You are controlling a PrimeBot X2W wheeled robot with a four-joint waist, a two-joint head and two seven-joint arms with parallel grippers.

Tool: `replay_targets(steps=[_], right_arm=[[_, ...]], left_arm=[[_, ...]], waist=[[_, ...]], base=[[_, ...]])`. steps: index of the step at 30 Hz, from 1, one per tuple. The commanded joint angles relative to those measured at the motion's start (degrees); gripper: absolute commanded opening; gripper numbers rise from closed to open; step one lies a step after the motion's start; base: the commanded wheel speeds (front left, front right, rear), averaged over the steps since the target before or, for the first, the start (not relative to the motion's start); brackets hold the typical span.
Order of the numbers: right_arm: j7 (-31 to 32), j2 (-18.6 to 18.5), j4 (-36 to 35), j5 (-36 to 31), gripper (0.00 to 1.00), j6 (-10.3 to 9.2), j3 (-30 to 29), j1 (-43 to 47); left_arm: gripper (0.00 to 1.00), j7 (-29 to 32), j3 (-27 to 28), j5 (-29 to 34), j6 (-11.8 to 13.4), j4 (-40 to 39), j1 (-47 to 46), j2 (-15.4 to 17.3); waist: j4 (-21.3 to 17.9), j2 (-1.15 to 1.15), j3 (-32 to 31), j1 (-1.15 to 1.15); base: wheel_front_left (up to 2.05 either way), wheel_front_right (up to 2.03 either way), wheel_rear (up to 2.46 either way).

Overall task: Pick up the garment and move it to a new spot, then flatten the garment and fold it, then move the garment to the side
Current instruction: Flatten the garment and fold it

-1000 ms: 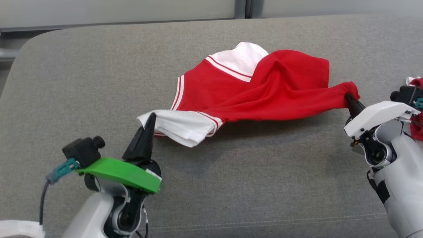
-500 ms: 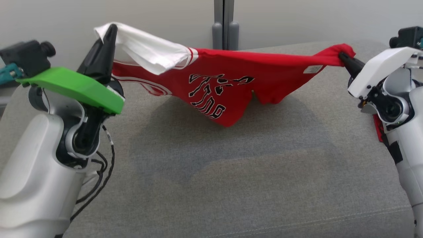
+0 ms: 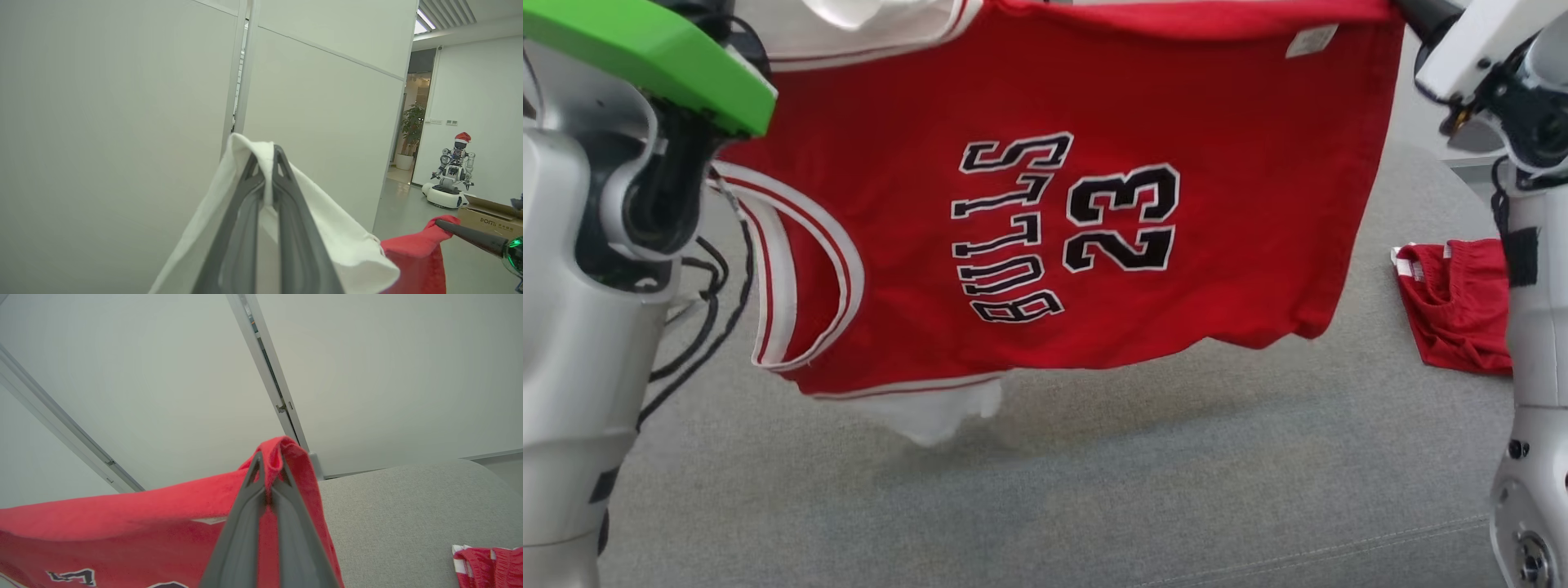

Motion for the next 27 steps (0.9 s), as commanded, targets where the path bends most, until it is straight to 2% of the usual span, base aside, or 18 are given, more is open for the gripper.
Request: replay_targets(steps=[1, 7, 9, 12, 18, 20, 24, 25, 27], right_arm=[[1.1, 1.0, -0.8, -1.0, 0.0, 0.01, -1.5, -1.2], [7.1, 5.2, -4.3, -6.1, 0.0, 0.01, -7.9, -3.5], [7.1, 6.0, -4.9, -8.0, 0.0, 0.01, -9.2, -4.3], [3.8, 7.0, -4.5, -10.4, 0.0, 0.01, -10.1, -6.2], [-7.5, 7.8, 1.4, -16.6, 0.0, 0.01, -11.9, -16.2], [-9.8, 7.9, 3.0, -17.7, 0.0, 0.0, -12.4, -18.5], [-21.0, 7.7, 7.7, -22.7, 0.0, 0.0, -13.2, -28.4], [-28.3, 7.0, 9.9, -25.2, 0.0, -0.01, -14.3, -32.3], [-34.4, 6.9, 12.7, -26.6, 0.0, -0.01, -14.8, -35.3]], left_arm=[[0.0, 0.4, 0.4, 0.3, 0.2, 0.3, -1.4, 0.7], [0.0, 2.9, 0.7, -0.6, 1.2, 2.5, -4.0, 1.0], [0.0, 3.5, 0.7, -1.0, 1.7, 3.9, -5.0, 0.5], [0.0, 4.0, 1.1, -1.4, 2.7, 7.0, -7.2, -0.6], [0.0, 2.1, 2.4, 0.7, 5.4, 14.7, -18.1, -3.2], [0.0, 0.8, 2.6, 1.6, 5.7, 16.2, -20.6, -3.6], [0.0, -9.3, 2.5, 6.9, 4.6, 20.8, -31.1, -6.2], [0.0, -16.3, 3.1, 8.4, 3.8, 23.6, -35.1, -8.2], [0.0, -21.3, 3.7, 9.5, 2.7, 26.8, -38.2, -9.9]], waist=[[-0.3, 0.0, -0.4, 0.0], [-0.5, 0.0, 0.8, 0.0], [-0.5, 0.0, 2.0, 0.0], [-0.3, 0.0, 4.8, 0.0], [0.2, 0.0, 15.6, 0.0], [0.3, 0.0, 17.4, 0.0], [2.0, 0.0, 24.4, 0.0], [3.3, 0.0, 26.6, 0.0], [4.6, 0.0, 28.1, 0.0]], base=[[0.0, 0.0, 0.0], [0.0, 0.0, 0.0], [0.0, 0.0, 0.0], [0.0, 0.0, 0.0], [0.0, 0.0, 0.0], [0.0, 0.0, 0.0], [0.0, 0.0, 0.0], [0.0, 0.0, 0.0], [0.0, 0.0, 0.0]])
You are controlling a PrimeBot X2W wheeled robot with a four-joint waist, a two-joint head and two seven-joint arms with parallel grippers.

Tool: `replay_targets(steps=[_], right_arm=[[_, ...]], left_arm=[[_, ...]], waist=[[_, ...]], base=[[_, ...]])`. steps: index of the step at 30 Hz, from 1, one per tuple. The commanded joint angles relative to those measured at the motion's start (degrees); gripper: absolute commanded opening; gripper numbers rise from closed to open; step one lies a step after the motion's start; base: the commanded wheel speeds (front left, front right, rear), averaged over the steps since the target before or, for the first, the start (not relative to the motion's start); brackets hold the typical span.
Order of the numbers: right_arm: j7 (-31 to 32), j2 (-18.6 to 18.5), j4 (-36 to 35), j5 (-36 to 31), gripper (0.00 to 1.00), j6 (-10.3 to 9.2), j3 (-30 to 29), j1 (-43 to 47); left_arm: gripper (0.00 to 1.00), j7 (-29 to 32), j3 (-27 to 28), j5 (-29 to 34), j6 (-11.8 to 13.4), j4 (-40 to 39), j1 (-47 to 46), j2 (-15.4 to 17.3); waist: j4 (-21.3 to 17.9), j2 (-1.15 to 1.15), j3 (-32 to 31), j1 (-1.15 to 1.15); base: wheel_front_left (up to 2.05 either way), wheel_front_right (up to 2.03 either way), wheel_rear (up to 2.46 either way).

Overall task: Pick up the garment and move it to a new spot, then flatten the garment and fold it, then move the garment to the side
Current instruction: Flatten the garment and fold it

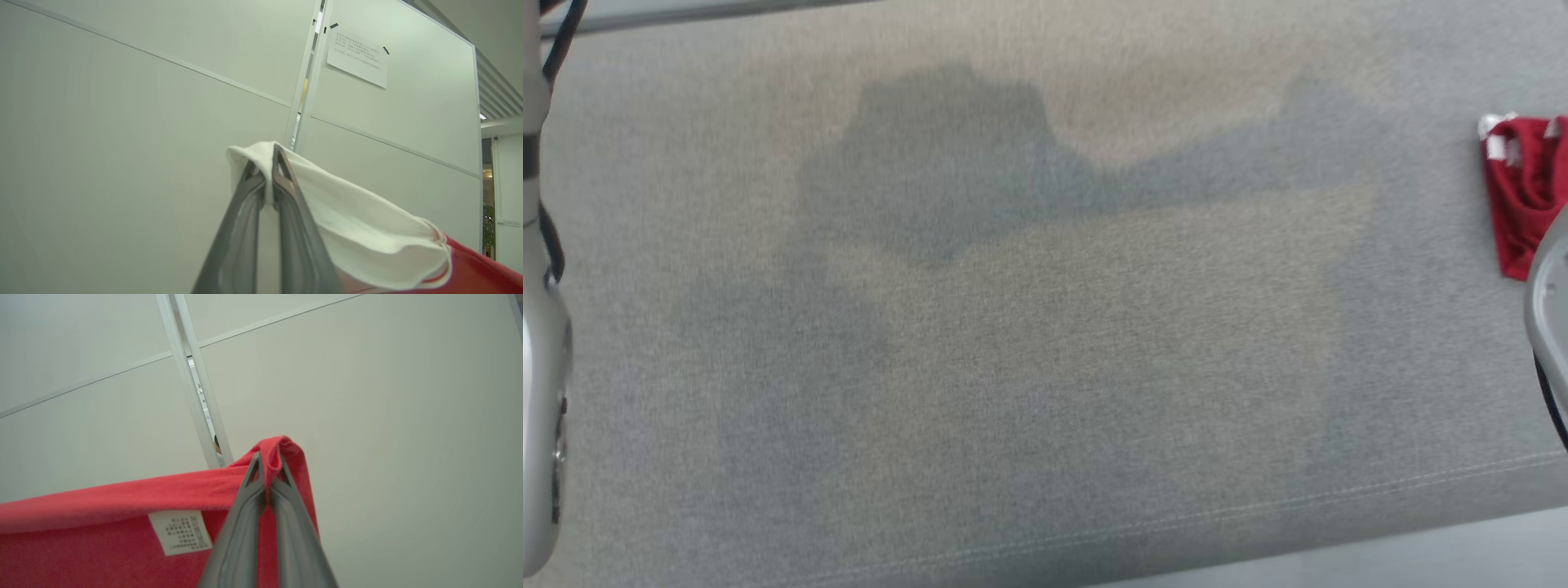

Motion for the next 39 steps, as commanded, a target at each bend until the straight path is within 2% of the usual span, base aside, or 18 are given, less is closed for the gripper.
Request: replay_targets(steps=[1, 7, 14, 19, 23, 25, 27, 31, 35, 36, 39], right_arm=[[-3.1, -0.3, 2.5, -1.3, 0.0, -0.06, -0.7, -1.1], [-10.7, -2.5, 11.1, -3.6, 0.0, -0.09, -2.1, -4.9], [-17.2, -2.5, 17.7, -4.6, 0.0, -0.13, -2.9, -8.3], [-18.9, -2.9, 21.5, -3.6, 0.0, -0.12, -1.4, -8.5], [-19.3, -3.8, 24.6, -2.2, 0.0, -0.12, -0.3, -6.9], [-19.4, -3.6, 25.9, -0.7, 0.0, -0.13, 1.0, -6.4], [-19.0, -3.5, 27.2, 1.0, 0.0, -0.11, 2.9, -5.5], [-17.9, -3.1, 28.6, 5.5, 0.0, -0.08, 8.0, -1.1], [-14.9, -3.2, 27.4, 11.5, 0.0, -0.08, 14.2, 6.5], [-14.9, -3.2, 27.4, 11.5, 0.0, -0.08, 14.2, 6.5], [-12.1, -4.1, 24.5, 16.5, 0.0, -0.08, 18.6, 13.0]], left_arm=[[0.0, -1.7, 0.8, 0.8, -0.5, 2.6, -1.7, -0.6], [0.0, -3.8, 3.1, 3.5, -1.1, 10.2, -6.0, -2.6], [0.0, -3.9, 10.3, 10.9, -1.3, 6.7, -6.0, -3.8], [0.0, -3.8, 13.4, 14.3, -4.6, 6.5, -3.8, -5.2], [0.0, -3.8, 16.7, 14.5, -7.0, 6.8, -2.1, -5.8], [0.0, -3.8, 17.5, 14.4, -8.9, 6.7, -0.6, -6.1], [0.0, -3.8, 17.0, 14.1, -11.4, 7.6, 1.3, -5.9], [0.0, -2.3, 16.8, 12.2, -14.3, 7.5, 8.3, -4.7], [0.0, -0.2, 17.3, 9.6, -15.5, 2.7, 19.7, -3.5], [0.0, -0.2, 17.3, 9.6, -15.5, 2.7, 19.7, -3.5], [0.0, 2.7, 17.5, 7.6, -15.5, -4.2, 30.3, -3.2]], waist=[[4.3, 0.0, 9.2, 0.0], [6.3, 0.0, 14.2, 0.0], [6.6, 0.0, 18.0, 0.0], [6.3, 0.0, 19.0, 0.0], [6.0, 0.0, 19.5, 0.0], [5.7, 0.0, 19.5, 0.0], [5.4, 0.0, 19.4, 0.0], [4.5, 0.0, 17.3, 0.0], [3.9, 0.0, 13.4, 0.0], [3.9, 0.0, 13.4, 0.0], [3.6, 0.0, 10.3, 0.0]], base=[[0.0, 0.0, 0.0], [0.0, 0.0, 0.0], [0.0, 0.0, 0.0], [0.0, 0.0, 0.0], [0.0, 0.0, 0.0], [0.0, 0.0, 0.0], [0.0, 0.0, 0.0], [0.0, 0.0, 0.0], [0.0, 0.0, 0.0], [0.0, 0.0, 0.0], [0.0, 0.0, 0.0]])
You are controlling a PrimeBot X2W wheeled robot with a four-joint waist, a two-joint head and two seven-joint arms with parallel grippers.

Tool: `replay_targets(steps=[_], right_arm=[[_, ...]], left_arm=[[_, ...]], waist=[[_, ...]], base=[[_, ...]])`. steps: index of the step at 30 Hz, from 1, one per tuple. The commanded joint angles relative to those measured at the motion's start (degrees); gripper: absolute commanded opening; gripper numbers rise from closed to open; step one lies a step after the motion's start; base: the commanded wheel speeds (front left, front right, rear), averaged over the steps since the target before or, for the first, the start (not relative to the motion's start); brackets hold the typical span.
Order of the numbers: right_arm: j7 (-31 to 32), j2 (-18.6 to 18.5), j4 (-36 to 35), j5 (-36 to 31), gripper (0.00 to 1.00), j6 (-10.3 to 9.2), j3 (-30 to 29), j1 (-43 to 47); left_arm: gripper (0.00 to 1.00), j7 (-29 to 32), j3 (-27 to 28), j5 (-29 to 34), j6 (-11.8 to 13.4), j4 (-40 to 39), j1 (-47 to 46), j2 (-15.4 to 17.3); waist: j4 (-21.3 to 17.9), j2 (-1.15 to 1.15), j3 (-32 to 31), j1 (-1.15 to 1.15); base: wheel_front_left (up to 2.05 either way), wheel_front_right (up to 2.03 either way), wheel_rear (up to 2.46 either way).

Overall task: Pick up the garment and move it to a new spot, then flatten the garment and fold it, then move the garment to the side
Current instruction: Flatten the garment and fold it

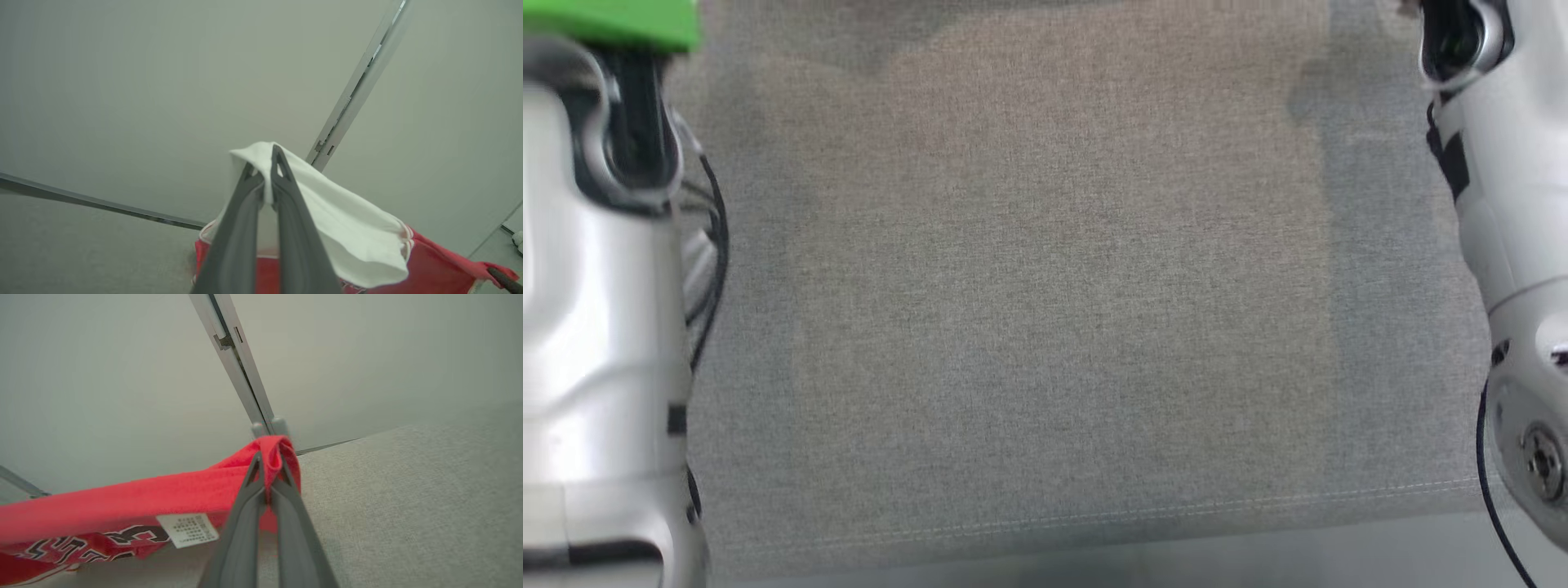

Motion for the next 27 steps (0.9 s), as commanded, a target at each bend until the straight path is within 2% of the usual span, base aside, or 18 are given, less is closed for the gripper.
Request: replay_targets(steps=[1, 8, 13, 16, 22, 27], right_arm=[[0.7, -0.8, -1.2, 1.8, 0.0, -0.13, 0.9, 2.6], [5.5, -5.2, -14.8, 13.7, 0.0, -0.12, 7.9, 21.5], [7.0, -8.0, -25.5, 18.5, 0.0, -0.12, 9.4, 36.6], [7.9, -8.7, -31.8, 19.9, 0.0, -0.12, 8.0, 46.1], [9.9, -5.5, -42.2, 18.1, 0.0, -0.12, 0.4, 62.4], [14.4, -0.5, -50.1, 14.6, 0.0, -0.12, -5.5, 71.9]], left_arm=[[0.0, 0.8, 0.1, -0.8, 0.0, -2.3, 3.7, 0.3], [0.0, 7.4, -1.4, -2.1, 4.3, -24.3, 32.6, 0.1], [0.0, 9.4, -3.4, -1.2, 6.9, -33.3, 48.9, -0.3], [0.0, 9.8, -4.5, -1.1, 8.4, -36.6, 56.5, -1.0], [0.0, 9.9, -6.9, -0.2, 10.4, -38.5, 68.0, -1.6], [0.0, 10.9, -7.5, -1.3, 11.3, -38.8, 73.0, -2.0]], waist=[[-0.6, 0.0, -4.4, 0.0], [0.4, 0.0, -11.4, 0.0], [1.4, 0.0, -15.6, 0.0], [2.2, 0.0, -17.4, 0.0], [3.3, 0.0, -19.9, 0.0], [3.8, 0.0, -20.9, 0.0]], base=[[0.0, 0.0, 0.0], [0.0, 0.0, 0.0], [0.0, 0.0, 0.0], [0.0, 0.0, 0.0], [0.0, 0.0, 0.0], [0.0, 0.0, 0.0]])
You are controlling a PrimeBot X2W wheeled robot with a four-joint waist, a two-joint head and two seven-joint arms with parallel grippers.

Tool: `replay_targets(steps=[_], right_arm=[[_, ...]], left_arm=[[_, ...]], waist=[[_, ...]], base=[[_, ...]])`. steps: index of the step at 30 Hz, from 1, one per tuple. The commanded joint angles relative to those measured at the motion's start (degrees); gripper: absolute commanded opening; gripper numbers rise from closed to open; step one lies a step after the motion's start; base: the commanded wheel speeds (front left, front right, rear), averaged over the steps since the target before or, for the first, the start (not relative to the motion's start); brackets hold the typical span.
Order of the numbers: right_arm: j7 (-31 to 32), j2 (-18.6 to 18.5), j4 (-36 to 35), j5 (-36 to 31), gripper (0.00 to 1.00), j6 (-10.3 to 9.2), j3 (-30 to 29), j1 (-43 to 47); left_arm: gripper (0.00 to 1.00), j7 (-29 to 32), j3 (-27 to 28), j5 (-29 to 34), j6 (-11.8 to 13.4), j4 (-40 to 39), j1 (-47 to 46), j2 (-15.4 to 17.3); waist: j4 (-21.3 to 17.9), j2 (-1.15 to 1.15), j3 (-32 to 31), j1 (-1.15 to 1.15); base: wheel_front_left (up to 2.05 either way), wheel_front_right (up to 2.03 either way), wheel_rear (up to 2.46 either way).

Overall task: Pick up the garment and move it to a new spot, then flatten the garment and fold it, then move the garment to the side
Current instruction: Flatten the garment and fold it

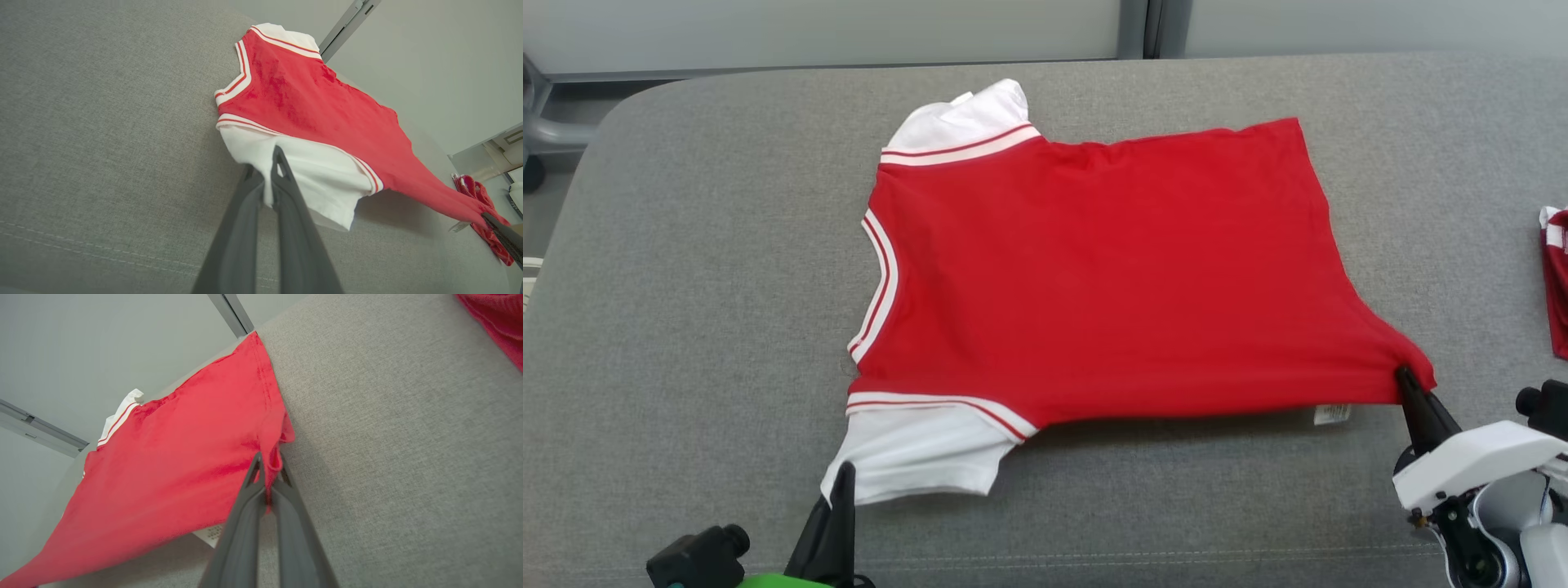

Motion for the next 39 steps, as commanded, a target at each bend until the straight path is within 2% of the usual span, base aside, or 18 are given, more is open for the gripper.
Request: replay_targets(steps=[1, 7, 14, 24, 29, 39], right_arm=[[1.4, 0.8, -1.7, -0.9, 0.0, -0.1, -1.2, 1.7], [7.5, 4.0, -6.7, -4.3, 0.0, -0.1, -5.3, 6.0], [11.3, 5.0, -8.4, -6.1, 0.0, -0.11, -7.6, 7.5], [11.7, 5.1, -6.3, -5.0, 0.0, -0.1, -7.0, 7.9], [12.4, 5.1, -5.9, -4.9, 0.0, -0.1, -6.8, 7.7], [12.7, 5.1, -5.0, -5.4, 0.0, -0.1, -6.2, 6.4]], left_arm=[[0.0, 0.5, 0.1, -0.2, 0.4, 0.1, 1.2, 0.1], [0.0, 2.3, -0.1, -2.1, 0.9, 1.3, 1.9, -0.2], [0.0, 5.3, 0.2, -3.1, 2.1, 2.8, 3.0, 0.9], [0.0, 7.2, -1.5, -3.4, 2.2, 2.9, 3.4, 0.9], [0.0, 9.0, -1.7, -4.1, 3.3, 0.8, 3.5, 0.9], [0.0, 12.0, -2.4, -4.1, 5.6, 1.8, 3.1, 1.0]], waist=[[0.6, 0.0, -0.8, 0.01], [0.2, 0.0, -1.2, 0.01], [-0.4, 0.0, -1.4, 0.01], [-0.7, 0.0, -1.7, 0.01], [-0.6, 0.0, -2.2, 0.01], [-0.9, 0.0, -3.1, 0.01]], base=[[0.0, 0.0, 0.0], [0.0, 0.0, 0.0], [0.0, 0.0, 0.0], [0.0, 0.0, 0.0], [0.0, 0.0, 0.0], [0.0, 0.0, 0.0]])
